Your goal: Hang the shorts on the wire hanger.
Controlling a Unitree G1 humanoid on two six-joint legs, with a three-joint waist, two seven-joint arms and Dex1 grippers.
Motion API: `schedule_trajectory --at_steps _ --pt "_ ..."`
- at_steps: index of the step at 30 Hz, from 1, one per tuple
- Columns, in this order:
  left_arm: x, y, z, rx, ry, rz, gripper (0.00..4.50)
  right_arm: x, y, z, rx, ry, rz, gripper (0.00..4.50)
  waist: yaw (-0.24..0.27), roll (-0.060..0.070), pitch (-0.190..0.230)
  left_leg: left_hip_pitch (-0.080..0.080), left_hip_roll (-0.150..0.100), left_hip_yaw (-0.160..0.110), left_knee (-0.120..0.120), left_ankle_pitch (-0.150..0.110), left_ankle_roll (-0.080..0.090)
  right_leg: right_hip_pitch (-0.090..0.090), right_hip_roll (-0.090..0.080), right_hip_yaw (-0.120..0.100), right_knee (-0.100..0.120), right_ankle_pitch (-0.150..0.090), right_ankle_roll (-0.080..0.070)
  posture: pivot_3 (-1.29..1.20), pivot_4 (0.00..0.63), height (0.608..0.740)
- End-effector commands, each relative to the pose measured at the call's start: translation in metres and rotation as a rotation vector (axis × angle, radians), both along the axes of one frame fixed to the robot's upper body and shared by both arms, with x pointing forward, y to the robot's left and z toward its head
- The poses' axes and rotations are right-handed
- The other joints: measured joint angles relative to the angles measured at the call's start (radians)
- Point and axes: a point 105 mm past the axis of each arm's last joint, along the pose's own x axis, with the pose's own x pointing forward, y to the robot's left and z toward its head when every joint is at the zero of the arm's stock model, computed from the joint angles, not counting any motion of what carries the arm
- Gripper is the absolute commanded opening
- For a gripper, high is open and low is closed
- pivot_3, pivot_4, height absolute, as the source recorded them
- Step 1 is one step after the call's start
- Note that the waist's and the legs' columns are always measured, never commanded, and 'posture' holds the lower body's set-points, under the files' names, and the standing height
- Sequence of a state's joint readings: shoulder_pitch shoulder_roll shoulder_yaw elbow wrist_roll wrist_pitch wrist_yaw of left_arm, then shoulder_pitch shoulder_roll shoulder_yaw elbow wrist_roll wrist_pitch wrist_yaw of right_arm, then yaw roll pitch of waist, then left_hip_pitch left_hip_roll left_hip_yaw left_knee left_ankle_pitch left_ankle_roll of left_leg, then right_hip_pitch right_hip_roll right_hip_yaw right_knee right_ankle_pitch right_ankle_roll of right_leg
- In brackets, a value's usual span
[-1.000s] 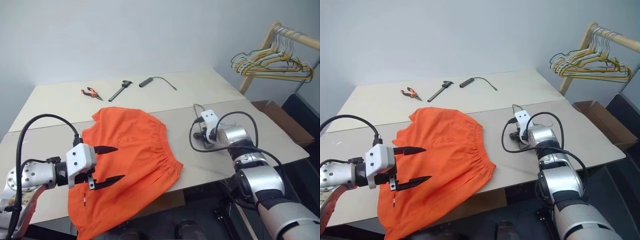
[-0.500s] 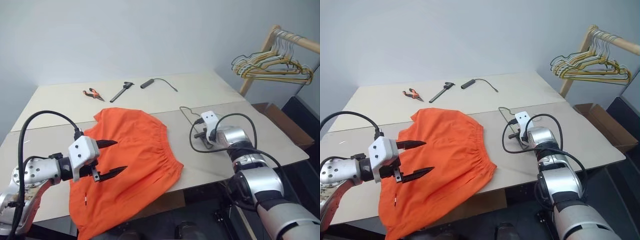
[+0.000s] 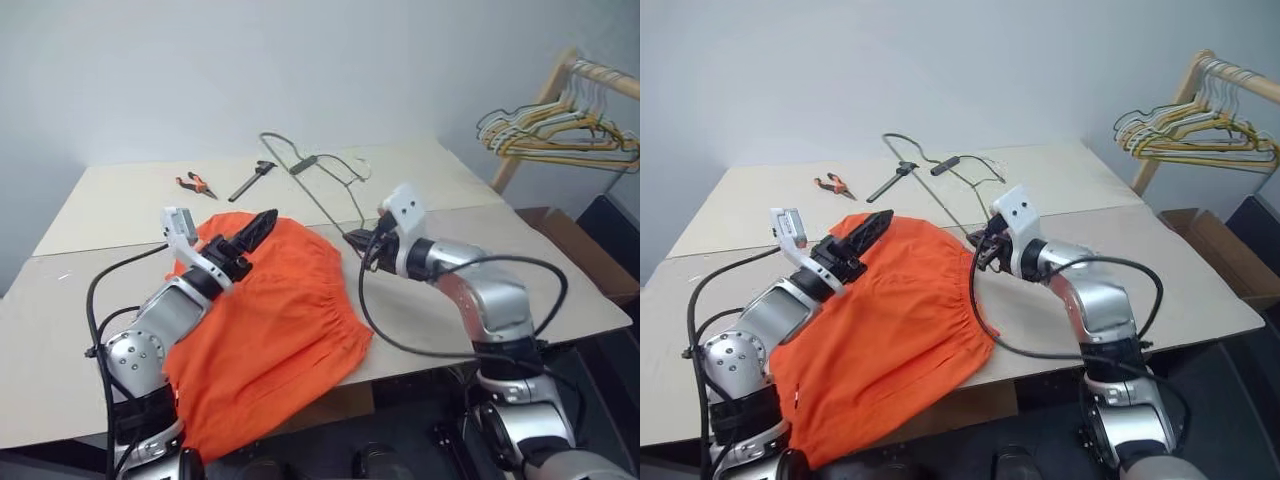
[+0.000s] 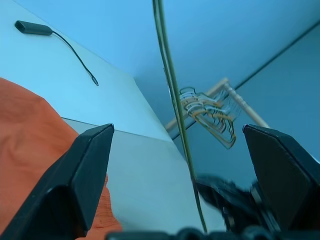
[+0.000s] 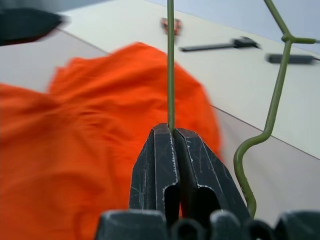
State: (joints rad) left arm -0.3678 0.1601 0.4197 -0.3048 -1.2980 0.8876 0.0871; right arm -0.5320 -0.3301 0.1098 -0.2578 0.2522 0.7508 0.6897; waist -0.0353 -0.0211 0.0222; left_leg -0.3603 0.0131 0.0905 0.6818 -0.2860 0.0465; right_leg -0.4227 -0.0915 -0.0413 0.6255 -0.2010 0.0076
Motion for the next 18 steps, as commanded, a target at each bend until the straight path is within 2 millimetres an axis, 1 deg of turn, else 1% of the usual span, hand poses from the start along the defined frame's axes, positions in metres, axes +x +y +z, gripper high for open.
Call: schedule_trajectory --at_steps 1,3,6,9,10,15,16,18 --pt "0.003 -0.002 0.030 -0.073 -0.086 -0.004 4.50 -0.020 0.012 0.021 0.033 -0.118 0.109 0.02 0.000 0.000 0.000 0.000 0.000 0.000 0.001 0.000 0.000 0.000 0.000 0.000 0.000 0.000 0.000 -0.04 0.000 0.740" --pt "0.001 -0.005 0.038 -0.084 -0.114 -0.030 4.50 -0.026 0.015 0.018 0.023 -0.121 0.140 0.02 -0.001 -0.001 0.000 0.000 0.000 0.001 0.001 0.000 0.000 0.001 0.001 0.000 -0.001 0.000 0.000 -0.04 0.000 0.740" --pt "0.005 -0.003 0.044 -0.108 -0.124 -0.013 4.50 -0.028 0.017 0.019 0.029 -0.149 0.151 0.02 -0.005 -0.001 0.000 0.001 -0.001 0.001 0.001 0.000 0.000 0.001 0.001 0.000 -0.001 0.000 0.000 -0.05 0.000 0.740" --pt "0.005 -0.006 0.045 -0.095 -0.133 -0.045 3.90 -0.028 0.017 0.018 0.024 -0.153 0.153 0.00 -0.008 -0.001 0.000 0.001 -0.001 0.001 0.001 0.000 0.000 0.001 0.002 0.000 -0.001 0.000 0.000 -0.05 0.000 0.740" --pt "0.005 -0.007 0.044 -0.086 -0.132 -0.049 3.65 -0.028 0.017 0.018 0.025 -0.154 0.151 0.00 -0.008 -0.001 0.000 0.001 0.000 0.001 0.001 0.000 0.000 0.001 0.002 0.000 -0.001 0.000 0.000 -0.05 0.000 0.740" --pt "0.007 -0.008 0.044 -0.081 -0.133 -0.037 1.99 -0.028 0.014 0.014 0.004 -0.180 0.144 0.00 -0.008 -0.001 0.000 0.001 -0.001 0.001 0.001 0.001 -0.001 0.001 0.002 0.000 -0.001 0.000 0.000 -0.06 0.000 0.740" --pt "0.008 -0.007 0.043 -0.076 -0.127 -0.033 1.60 -0.028 0.014 0.013 -0.001 -0.187 0.142 0.00 -0.008 -0.001 0.000 0.001 -0.001 0.001 0.001 0.001 -0.001 0.001 0.002 0.000 -0.001 0.000 0.000 -0.06 0.000 0.740" --pt "0.008 -0.007 0.042 -0.071 -0.121 -0.028 0.99 -0.028 0.014 0.013 -0.006 -0.201 0.137 0.00 -0.008 -0.001 0.000 0.001 -0.001 0.002 0.001 0.001 -0.001 0.001 0.002 0.000 -0.001 0.000 0.000 -0.06 0.000 0.740"
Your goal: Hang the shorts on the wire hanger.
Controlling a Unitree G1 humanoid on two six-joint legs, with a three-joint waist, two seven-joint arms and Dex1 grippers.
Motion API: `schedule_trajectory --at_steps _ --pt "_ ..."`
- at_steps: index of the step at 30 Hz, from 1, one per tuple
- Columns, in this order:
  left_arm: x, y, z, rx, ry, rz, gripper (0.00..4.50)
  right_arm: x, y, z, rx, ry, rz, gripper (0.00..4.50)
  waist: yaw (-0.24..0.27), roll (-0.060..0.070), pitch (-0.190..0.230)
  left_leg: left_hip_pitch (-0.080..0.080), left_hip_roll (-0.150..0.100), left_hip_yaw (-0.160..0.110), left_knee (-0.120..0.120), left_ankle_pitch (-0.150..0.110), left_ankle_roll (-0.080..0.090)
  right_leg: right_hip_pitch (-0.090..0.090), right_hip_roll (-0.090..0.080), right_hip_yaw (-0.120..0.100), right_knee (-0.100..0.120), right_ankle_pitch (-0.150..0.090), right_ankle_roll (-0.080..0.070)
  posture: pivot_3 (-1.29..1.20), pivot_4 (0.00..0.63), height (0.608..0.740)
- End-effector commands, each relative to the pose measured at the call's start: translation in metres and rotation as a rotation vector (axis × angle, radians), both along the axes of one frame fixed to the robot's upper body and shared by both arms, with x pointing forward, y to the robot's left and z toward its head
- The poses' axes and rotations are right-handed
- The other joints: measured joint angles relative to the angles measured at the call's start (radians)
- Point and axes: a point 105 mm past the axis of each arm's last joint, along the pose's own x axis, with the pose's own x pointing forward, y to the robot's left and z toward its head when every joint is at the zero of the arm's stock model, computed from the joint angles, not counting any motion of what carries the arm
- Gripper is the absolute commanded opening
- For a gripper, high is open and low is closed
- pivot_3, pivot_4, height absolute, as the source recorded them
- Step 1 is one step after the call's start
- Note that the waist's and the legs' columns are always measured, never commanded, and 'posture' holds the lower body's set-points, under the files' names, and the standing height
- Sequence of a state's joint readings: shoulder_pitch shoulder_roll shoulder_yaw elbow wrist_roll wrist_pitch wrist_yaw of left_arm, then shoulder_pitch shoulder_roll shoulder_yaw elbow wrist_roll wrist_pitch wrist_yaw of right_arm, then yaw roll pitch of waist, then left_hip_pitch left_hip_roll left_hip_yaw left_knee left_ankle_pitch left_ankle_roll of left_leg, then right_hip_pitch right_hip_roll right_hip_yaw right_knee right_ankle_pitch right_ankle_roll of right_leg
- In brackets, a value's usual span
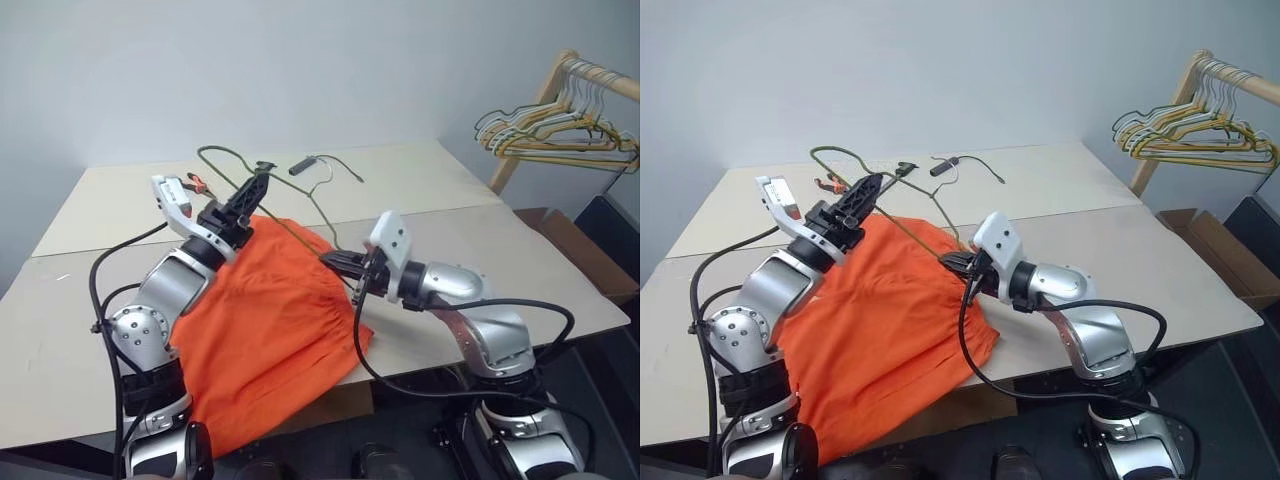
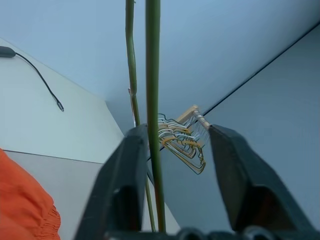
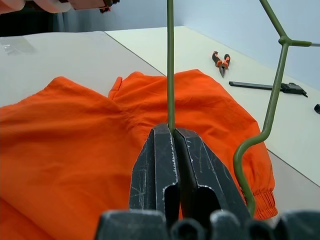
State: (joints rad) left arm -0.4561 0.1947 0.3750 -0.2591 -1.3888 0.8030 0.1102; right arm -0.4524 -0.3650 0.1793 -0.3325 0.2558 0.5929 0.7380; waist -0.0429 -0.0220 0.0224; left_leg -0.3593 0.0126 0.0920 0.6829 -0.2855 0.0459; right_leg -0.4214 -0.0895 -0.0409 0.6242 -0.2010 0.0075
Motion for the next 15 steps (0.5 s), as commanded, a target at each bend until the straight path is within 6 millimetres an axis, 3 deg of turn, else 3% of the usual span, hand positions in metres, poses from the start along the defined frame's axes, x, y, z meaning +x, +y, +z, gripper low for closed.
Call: schedule_trajectory --at_steps 1,3,8,11,15 --pt "0.000 0.000 0.011 -0.001 -0.042 0.008 0.66 -0.003 0.000 0.013 0.014 -0.095 0.004 0.00 0.000 0.000 0.000 0.000 0.000 0.000 0.000 0.000 0.000 0.000 0.000 0.000 0.000 0.000 0.000 -0.06 0.000 0.740" --pt "-0.001 -0.001 0.011 0.023 -0.049 0.008 0.03 -0.003 0.000 0.016 0.009 -0.155 -0.005 0.00 0.000 0.000 0.000 0.000 0.000 0.000 0.000 0.000 0.000 0.000 0.000 0.000 0.000 0.000 0.000 -0.06 0.000 0.740" --pt "0.000 0.001 0.016 0.172 -0.121 0.055 0.03 -0.007 0.002 0.019 -0.003 -0.261 0.019 0.00 -0.002 0.000 0.000 0.000 0.000 0.000 0.000 0.000 0.000 0.000 0.000 0.000 0.000 0.000 0.000 -0.06 0.000 0.740" --pt "0.000 0.003 0.021 0.266 -0.208 0.083 0.00 -0.016 0.004 0.018 -0.020 -0.253 0.094 0.82 -0.003 0.000 0.000 0.000 0.000 0.001 0.000 0.000 -0.001 0.000 0.001 0.000 -0.001 0.000 0.000 -0.06 0.000 0.740" --pt "0.003 0.017 0.030 0.265 -0.278 0.079 0.00 -0.013 0.002 0.019 -0.043 -0.252 0.095 2.18 -0.003 -0.001 0.000 0.000 0.001 0.001 0.000 0.000 0.000 0.000 0.001 0.000 -0.001 0.000 0.000 -0.07 0.000 0.740"
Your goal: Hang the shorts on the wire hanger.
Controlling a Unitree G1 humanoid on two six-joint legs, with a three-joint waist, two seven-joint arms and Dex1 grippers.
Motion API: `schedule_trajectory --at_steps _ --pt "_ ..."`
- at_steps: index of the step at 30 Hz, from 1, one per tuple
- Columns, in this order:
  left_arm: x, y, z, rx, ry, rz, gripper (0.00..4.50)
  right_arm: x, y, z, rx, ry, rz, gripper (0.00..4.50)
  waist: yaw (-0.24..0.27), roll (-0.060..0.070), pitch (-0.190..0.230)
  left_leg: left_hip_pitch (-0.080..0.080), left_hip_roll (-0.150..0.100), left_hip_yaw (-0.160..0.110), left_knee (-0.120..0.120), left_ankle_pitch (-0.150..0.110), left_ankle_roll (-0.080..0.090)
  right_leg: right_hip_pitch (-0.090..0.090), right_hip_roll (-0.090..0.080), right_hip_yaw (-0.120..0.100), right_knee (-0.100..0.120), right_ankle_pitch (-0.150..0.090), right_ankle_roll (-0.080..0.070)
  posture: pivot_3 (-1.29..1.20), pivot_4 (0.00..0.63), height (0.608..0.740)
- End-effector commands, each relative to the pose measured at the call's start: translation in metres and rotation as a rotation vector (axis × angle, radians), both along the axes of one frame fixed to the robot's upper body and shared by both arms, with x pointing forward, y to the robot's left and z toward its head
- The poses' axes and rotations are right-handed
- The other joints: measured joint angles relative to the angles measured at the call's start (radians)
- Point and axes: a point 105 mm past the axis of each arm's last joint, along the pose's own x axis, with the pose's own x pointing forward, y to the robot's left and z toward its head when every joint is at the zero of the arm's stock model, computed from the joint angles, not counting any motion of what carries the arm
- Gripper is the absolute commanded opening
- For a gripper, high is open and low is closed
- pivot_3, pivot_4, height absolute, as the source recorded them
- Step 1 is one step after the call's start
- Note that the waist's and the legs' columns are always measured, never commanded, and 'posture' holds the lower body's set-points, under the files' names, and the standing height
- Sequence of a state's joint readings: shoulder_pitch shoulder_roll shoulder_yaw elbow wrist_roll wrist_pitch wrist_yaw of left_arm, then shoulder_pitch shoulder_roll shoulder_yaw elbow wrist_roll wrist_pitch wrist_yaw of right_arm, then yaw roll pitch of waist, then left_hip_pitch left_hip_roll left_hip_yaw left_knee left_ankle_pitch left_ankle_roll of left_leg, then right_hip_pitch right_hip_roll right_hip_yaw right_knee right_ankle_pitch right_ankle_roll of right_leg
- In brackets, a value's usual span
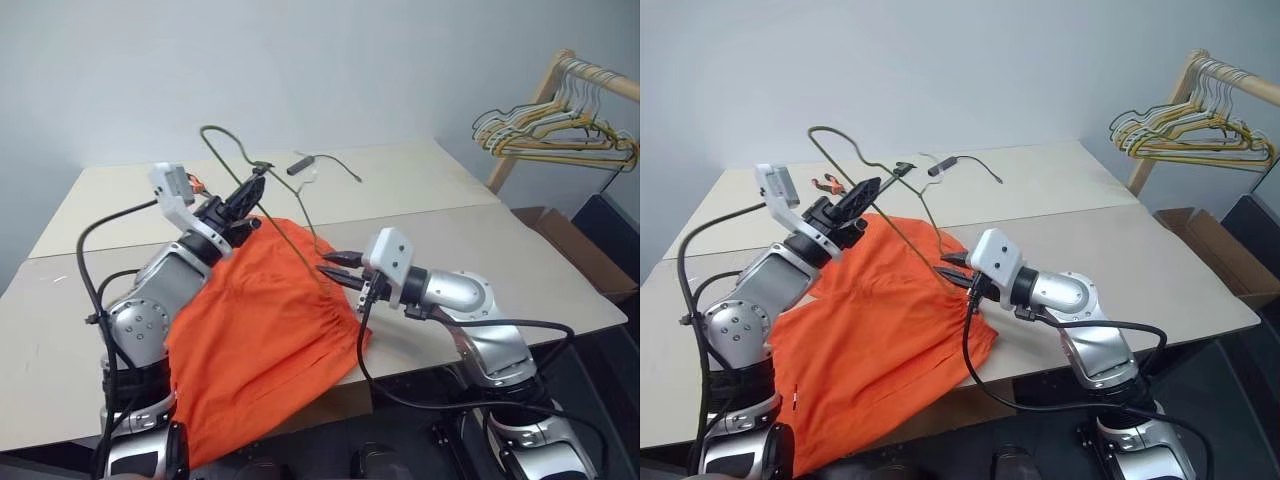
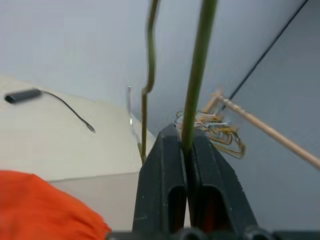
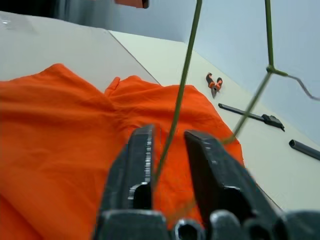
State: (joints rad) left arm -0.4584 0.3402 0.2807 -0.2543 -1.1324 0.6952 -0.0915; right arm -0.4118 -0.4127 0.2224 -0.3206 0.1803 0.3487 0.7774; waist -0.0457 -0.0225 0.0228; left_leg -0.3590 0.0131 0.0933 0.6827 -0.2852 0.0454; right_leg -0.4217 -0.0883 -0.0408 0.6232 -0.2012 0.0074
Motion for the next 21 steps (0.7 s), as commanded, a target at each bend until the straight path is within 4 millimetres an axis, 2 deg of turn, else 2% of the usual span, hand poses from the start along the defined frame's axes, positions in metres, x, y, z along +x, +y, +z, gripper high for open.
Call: schedule_trajectory --at_steps 1,3,6,9,14,16,21 --pt "-0.002 0.010 0.025 0.014 -0.139 -0.032 0.00 -0.003 0.000 0.020 0.026 -0.056 0.035 2.53 0.000 0.000 0.000 0.000 0.000 0.000 0.000 0.000 0.000 0.000 0.000 0.000 0.000 0.000 0.000 -0.07 0.000 0.740" --pt "-0.003 0.015 0.031 0.047 -0.179 -0.077 0.00 0.000 -0.006 0.025 0.051 -0.008 0.039 3.17 -0.002 -0.001 0.000 0.000 0.000 0.000 0.000 0.000 0.000 -0.001 0.000 0.000 0.000 0.000 0.000 -0.07 0.000 0.740" --pt "-0.025 0.016 0.041 0.078 -0.296 -0.294 0.00 0.008 -0.018 0.023 0.069 0.259 0.052 4.24 -0.005 -0.001 0.001 -0.001 0.001 0.001 0.000 0.000 0.000 -0.001 0.001 0.000 0.000 0.000 0.000 -0.07 0.000 0.740" --pt "-0.052 0.024 0.053 0.052 -0.432 -0.499 0.00 0.001 -0.030 0.027 0.073 0.478 0.161 4.24 -0.011 -0.001 0.001 -0.002 0.002 0.001 0.000 -0.001 0.001 -0.002 0.000 0.000 -0.001 0.000 -0.001 -0.08 0.000 0.740" --pt "-0.071 0.033 0.067 0.030 -0.567 -0.683 0.00 -0.009 -0.038 0.024 0.024 0.711 0.307 4.24 -0.016 0.000 0.001 -0.004 0.002 0.000 0.000 -0.002 0.004 -0.001 0.000 -0.002 -0.005 0.000 -0.001 -0.08 0.000 0.740" --pt "-0.072 0.034 0.071 0.034 -0.599 -0.707 0.00 -0.015 -0.035 0.024 0.018 0.756 0.372 4.24 -0.019 -0.001 0.001 -0.005 0.002 0.000 0.000 -0.003 0.005 -0.002 0.000 -0.003 -0.007 0.000 0.000 -0.08 0.000 0.740" --pt "-0.070 0.033 0.075 0.027 -0.640 -0.717 0.00 -0.017 -0.011 0.025 0.050 0.792 0.431 4.24 -0.026 -0.001 0.001 -0.008 0.001 -0.001 0.000 -0.003 0.005 -0.003 0.000 -0.002 -0.009 0.001 0.002 -0.09 0.000 0.740"
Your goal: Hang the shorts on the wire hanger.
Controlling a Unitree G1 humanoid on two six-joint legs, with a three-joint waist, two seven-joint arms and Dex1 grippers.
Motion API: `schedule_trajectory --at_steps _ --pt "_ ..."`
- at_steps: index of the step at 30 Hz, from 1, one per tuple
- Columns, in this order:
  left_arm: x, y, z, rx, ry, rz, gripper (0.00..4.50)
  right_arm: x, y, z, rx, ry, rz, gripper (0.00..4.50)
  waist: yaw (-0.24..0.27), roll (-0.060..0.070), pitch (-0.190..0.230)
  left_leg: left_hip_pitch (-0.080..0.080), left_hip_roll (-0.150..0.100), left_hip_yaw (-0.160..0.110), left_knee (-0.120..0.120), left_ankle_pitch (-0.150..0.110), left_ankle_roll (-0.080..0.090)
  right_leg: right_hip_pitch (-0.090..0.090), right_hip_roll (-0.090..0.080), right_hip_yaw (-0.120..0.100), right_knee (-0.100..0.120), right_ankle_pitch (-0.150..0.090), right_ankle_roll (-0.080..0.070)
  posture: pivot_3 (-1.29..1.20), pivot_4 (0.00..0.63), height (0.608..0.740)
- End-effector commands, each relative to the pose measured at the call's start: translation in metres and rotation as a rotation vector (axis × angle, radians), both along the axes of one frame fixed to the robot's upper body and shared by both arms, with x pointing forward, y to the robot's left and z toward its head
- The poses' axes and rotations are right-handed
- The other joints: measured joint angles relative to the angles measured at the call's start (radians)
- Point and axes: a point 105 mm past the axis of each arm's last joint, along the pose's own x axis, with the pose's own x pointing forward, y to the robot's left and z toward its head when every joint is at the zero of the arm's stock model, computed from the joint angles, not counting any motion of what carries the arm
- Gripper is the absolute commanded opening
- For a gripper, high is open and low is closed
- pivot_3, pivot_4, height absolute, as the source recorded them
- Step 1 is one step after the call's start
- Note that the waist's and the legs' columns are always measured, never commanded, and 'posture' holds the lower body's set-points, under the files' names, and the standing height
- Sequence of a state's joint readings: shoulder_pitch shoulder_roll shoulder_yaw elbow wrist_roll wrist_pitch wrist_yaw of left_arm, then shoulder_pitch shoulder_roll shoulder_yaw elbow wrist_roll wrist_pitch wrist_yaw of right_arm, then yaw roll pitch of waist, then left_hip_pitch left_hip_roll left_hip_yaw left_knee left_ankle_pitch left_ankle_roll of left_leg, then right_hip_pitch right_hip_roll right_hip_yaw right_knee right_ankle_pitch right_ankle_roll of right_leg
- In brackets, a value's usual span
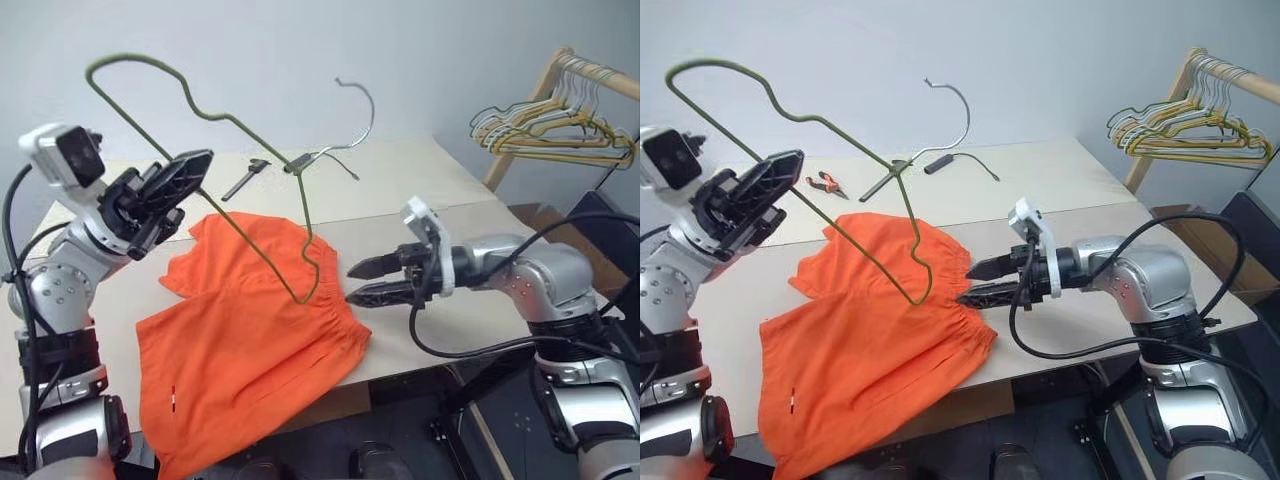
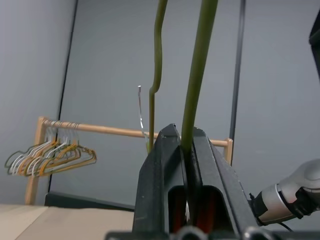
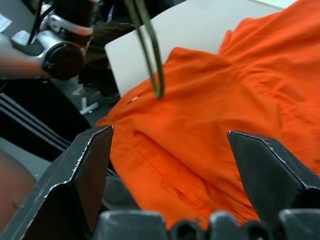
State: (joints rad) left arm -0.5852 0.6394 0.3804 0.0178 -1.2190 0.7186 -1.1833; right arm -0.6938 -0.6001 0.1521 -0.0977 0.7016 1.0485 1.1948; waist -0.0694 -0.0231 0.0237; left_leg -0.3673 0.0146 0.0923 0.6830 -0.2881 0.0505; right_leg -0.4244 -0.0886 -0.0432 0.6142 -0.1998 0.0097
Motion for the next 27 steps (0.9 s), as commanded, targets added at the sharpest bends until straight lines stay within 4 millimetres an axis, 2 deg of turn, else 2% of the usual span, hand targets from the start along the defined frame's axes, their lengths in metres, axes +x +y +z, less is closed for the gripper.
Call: schedule_trajectory --at_steps 1,6,16,20,27 --pt "-0.003 0.002 0.011 -0.022 -0.068 -0.003 0.00 -0.001 0.020 0.017 0.064 0.020 0.042 4.24 -0.005 0.000 0.000 0.000 0.000 0.001 0.000 0.000 0.000 0.000 0.000 0.001 0.000 0.000 0.000 -0.08 0.000 0.740" --pt "-0.002 0.000 0.009 -0.047 -0.056 -0.010 0.00 0.006 0.040 0.021 0.113 0.010 0.018 4.24 0.000 0.000 0.000 -0.001 0.000 0.000 0.000 0.001 -0.001 -0.001 0.000 0.000 0.000 0.001 0.001 -0.08 0.000 0.740" --pt "-0.002 -0.002 0.008 -0.075 -0.060 -0.003 0.00 -0.002 0.050 0.023 0.147 0.037 0.067 4.24 -0.001 0.000 0.000 -0.002 -0.001 0.002 0.003 0.001 -0.001 -0.001 -0.002 0.001 -0.001 0.002 0.003 -0.09 0.000 0.740" --pt "0.000 -0.004 0.007 -0.069 -0.054 -0.004 0.00 0.001 0.051 0.025 0.160 0.042 0.050 3.40 -0.001 0.000 0.000 -0.002 0.000 0.001 0.003 0.001 -0.001 -0.001 -0.002 0.001 0.000 0.002 0.003 -0.09 0.000 0.740" --pt "0.001 0.000 0.003 -0.074 -0.045 0.009 0.00 0.006 0.053 0.024 0.162 0.050 0.022 0.95 -0.001 0.000 0.000 -0.002 -0.001 0.001 0.003 0.001 -0.001 -0.001 -0.002 0.001 0.000 0.002 0.003 -0.09 0.000 0.740"
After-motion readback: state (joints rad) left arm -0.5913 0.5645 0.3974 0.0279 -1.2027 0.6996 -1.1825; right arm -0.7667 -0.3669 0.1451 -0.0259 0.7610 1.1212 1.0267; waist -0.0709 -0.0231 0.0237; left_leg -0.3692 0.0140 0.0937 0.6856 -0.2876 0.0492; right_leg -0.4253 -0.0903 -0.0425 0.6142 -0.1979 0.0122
